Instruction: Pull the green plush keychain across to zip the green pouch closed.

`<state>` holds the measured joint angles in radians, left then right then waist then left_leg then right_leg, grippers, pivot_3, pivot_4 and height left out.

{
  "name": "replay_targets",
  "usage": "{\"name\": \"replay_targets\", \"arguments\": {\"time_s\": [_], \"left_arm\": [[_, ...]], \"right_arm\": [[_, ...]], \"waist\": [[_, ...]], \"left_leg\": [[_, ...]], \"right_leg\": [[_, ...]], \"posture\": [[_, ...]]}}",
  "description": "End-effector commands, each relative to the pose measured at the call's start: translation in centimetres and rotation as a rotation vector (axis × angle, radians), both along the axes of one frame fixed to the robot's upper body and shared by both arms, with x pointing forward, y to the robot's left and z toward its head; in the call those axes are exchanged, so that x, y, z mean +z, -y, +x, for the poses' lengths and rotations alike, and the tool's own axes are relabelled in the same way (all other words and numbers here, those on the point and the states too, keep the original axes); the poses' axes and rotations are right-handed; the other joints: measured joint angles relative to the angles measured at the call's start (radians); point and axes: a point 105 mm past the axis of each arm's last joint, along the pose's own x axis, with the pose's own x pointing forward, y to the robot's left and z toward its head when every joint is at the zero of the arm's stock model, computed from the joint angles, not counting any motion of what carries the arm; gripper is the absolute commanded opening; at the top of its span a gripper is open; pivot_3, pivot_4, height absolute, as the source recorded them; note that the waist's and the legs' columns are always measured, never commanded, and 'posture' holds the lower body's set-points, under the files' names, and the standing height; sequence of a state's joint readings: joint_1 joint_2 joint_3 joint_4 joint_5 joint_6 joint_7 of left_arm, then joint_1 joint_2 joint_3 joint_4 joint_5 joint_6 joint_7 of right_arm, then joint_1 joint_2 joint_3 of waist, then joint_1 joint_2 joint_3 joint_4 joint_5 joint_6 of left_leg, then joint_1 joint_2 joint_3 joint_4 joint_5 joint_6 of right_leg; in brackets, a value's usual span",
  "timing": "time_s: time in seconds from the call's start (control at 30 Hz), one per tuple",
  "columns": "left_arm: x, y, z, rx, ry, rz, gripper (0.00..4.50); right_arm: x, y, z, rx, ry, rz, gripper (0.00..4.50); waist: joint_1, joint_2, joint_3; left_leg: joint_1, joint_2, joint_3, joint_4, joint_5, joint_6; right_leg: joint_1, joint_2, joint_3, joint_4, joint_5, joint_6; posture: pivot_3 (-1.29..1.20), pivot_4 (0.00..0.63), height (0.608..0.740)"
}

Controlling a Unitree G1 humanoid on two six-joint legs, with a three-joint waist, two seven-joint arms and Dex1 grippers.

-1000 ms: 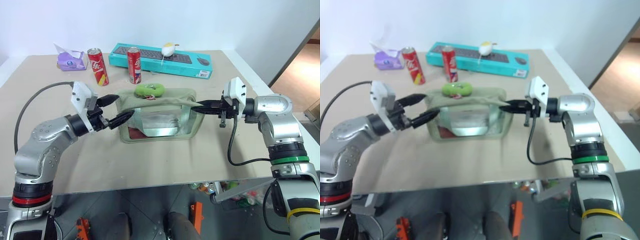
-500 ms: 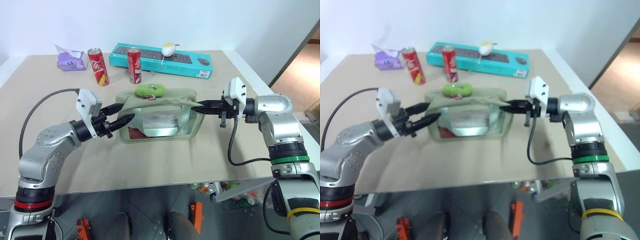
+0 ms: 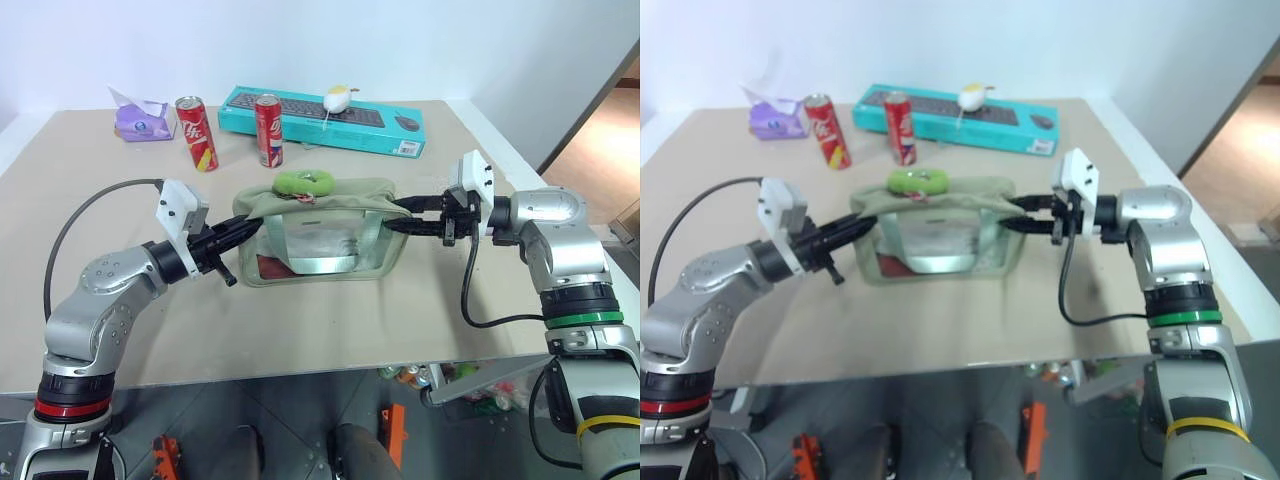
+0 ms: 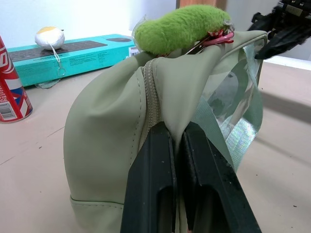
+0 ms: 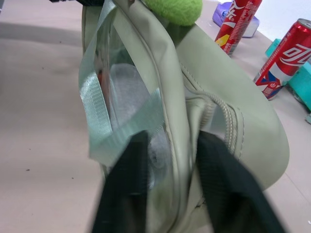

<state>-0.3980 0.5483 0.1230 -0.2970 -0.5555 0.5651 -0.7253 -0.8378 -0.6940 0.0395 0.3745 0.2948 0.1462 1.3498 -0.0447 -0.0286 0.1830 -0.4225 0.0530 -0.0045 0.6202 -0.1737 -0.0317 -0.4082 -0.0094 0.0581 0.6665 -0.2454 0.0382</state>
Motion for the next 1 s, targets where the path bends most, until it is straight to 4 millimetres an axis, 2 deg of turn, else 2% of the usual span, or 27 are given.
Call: {"name": "replay_targets", "arguments": {"time_s": [0.03, 0.1, 0.13, 0.17, 0.23, 0.3, 0.37, 0.57, 0.7, 0.83, 0.87, 0.9, 0.97, 1.0], "left_arm": [[0.3, 0.3, -0.4, -0.019, 0.024, 0.017, 0.00], [0.2, 0.3, -0.4, -0.021, 0.023, 0.019, 0.00], [0.2, 0.3, -0.4, -0.022, 0.022, 0.020, 0.00], [0.2, 0.4, -0.3, -0.023, 0.022, 0.020, 0.00], [0.2, 0.4, -0.4, -0.027, 0.021, 0.023, 0.00], [0.1, 0.6, -0.3, -0.031, 0.020, 0.024, 0.00], [0.1, 0.7, -0.3, -0.034, 0.020, 0.027, 0.00], [-0.1, 1.5, -0.6, -0.056, 0.021, 0.025, 0.00], [0.0, 1.7, -0.7, -0.058, 0.022, 0.024, 0.00], [-0.1, 1.8, -0.7, -0.056, 0.021, 0.023, 0.00], [-0.1, 1.8, -0.7, -0.056, 0.021, 0.023, 0.00], [-0.1, 1.8, -0.7, -0.056, 0.021, 0.022, 0.00], [-0.1, 1.8, -0.6, -0.055, 0.019, 0.021, 0.00], [-0.1, 1.8, -0.6, -0.054, 0.018, 0.021, 0.00]], "right_arm": [[4.6, 0.1, -0.4, 0.001, 0.129, 0.024, 2.80], [6.7, -0.6, -0.5, 0.008, 0.192, 0.042, 3.39], [7.7, -1.4, -0.7, 0.027, 0.218, 0.055, 3.87], [8.3, -1.9, -0.9, 0.041, 0.231, 0.062, 4.11], [9.5, -3.8, -1.3, 0.085, 0.264, 0.085, 4.34], [10.4, -6.6, -2.0, 0.152, 0.278, 0.116, 4.34], [10.3, -8.7, -2.3, 0.196, 0.262, 0.134, 4.34], [7.9, -12.2, -1.6, 0.252, 0.205, 0.113, 4.34], [6.6, -12.8, -1.0, 0.263, 0.164, 0.083, 4.34], [5.5, -12.5, -0.2, 0.244, 0.137, 0.059, 4.34], [5.4, -12.4, -0.1, 0.237, 0.130, 0.058, 3.84], [5.3, -12.2, 0.1, 0.231, 0.124, 0.057, 3.65], [5.2, -11.9, 0.2, 0.223, 0.117, 0.059, 2.87], [5.2, -11.8, 0.3, 0.221, 0.113, 0.059, 2.68]], "waist": [[0.000, 0.000, 0.000], [0.000, 0.000, 0.000], [0.000, 0.000, 0.000], [0.000, 0.000, 0.000], [0.000, 0.000, 0.000], [0.000, 0.000, 0.000], [-0.001, 0.000, 0.000], [0.012, 0.000, 0.000], [0.018, 0.000, 0.000], [0.021, 0.000, 0.000], [0.021, 0.000, 0.000], [0.021, 0.000, 0.000], [0.021, 0.000, 0.000], [0.021, 0.000, 0.000]], "left_leg": [[0.000, 0.000, 0.000, 0.000, 0.000, 0.000], [0.000, 0.000, 0.001, 0.000, 0.000, 0.000], [0.000, 0.000, 0.001, 0.000, 0.000, 0.000], [0.000, 0.000, 0.001, 0.000, 0.000, 0.000], [0.000, 0.000, 0.000, 0.000, 0.000, 0.000], [0.000, 0.000, 0.000, -0.001, 0.000, 0.000], [0.000, 0.001, 0.000, -0.001, 0.000, 0.000], [-0.001, -0.001, 0.000, 0.000, 0.000, 0.000], [-0.001, -0.001, -0.001, 0.000, 0.000, 0.000], [-0.001, -0.001, 0.000, 0.000, 0.000, 0.000], [-0.001, -0.001, 0.000, 0.000, 0.000, 0.000], [-0.001, -0.001, 0.000, 0.000, 0.000, 0.000], [-0.001, -0.001, -0.001, 0.000, 0.000, 0.000], [-0.001, -0.001, -0.001, 0.000, 0.000, 0.000]], "right_leg": [[0.000, 0.000, 0.000, 0.000, 0.000, 0.000], [0.000, 0.000, 0.001, 0.000, 0.000, 0.000], [-0.001, 0.000, 0.001, 0.000, 0.000, 0.000], [-0.001, 0.000, 0.001, 0.000, 0.000, 0.000], [0.000, 0.000, 0.000, 0.000, 0.000, 0.000], [0.000, 0.000, 0.000, 0.000, 0.000, 0.000], [-0.001, 0.000, 0.000, 0.000, 0.000, -0.001], [0.000, -0.001, -0.001, 0.000, 0.000, -0.001], [0.000, -0.001, -0.001, 0.000, 0.002, -0.003], [0.000, -0.001, -0.001, 0.000, 0.002, -0.004], [0.000, -0.001, -0.001, 0.000, 0.002, -0.004], [0.000, -0.001, -0.001, 0.000, 0.002, -0.004], [-0.001, -0.001, -0.002, 0.000, 0.002, -0.004], [0.000, -0.001, -0.002, 0.000, 0.002, -0.004]], "posture": [[0.00, 0.150, 0.740], [0.00, 0.150, 0.740], [0.00, 0.150, 0.740], [0.00, 0.150, 0.740], [0.00, 0.150, 0.740], [0.00, 0.150, 0.740], [0.00, 0.150, 0.740], [0.00, 0.150, 0.740], [0.00, 0.150, 0.740], [0.00, 0.150, 0.740], [0.00, 0.150, 0.740], [0.00, 0.150, 0.740], [0.00, 0.150, 0.740], [0.00, 0.150, 0.740]]}}
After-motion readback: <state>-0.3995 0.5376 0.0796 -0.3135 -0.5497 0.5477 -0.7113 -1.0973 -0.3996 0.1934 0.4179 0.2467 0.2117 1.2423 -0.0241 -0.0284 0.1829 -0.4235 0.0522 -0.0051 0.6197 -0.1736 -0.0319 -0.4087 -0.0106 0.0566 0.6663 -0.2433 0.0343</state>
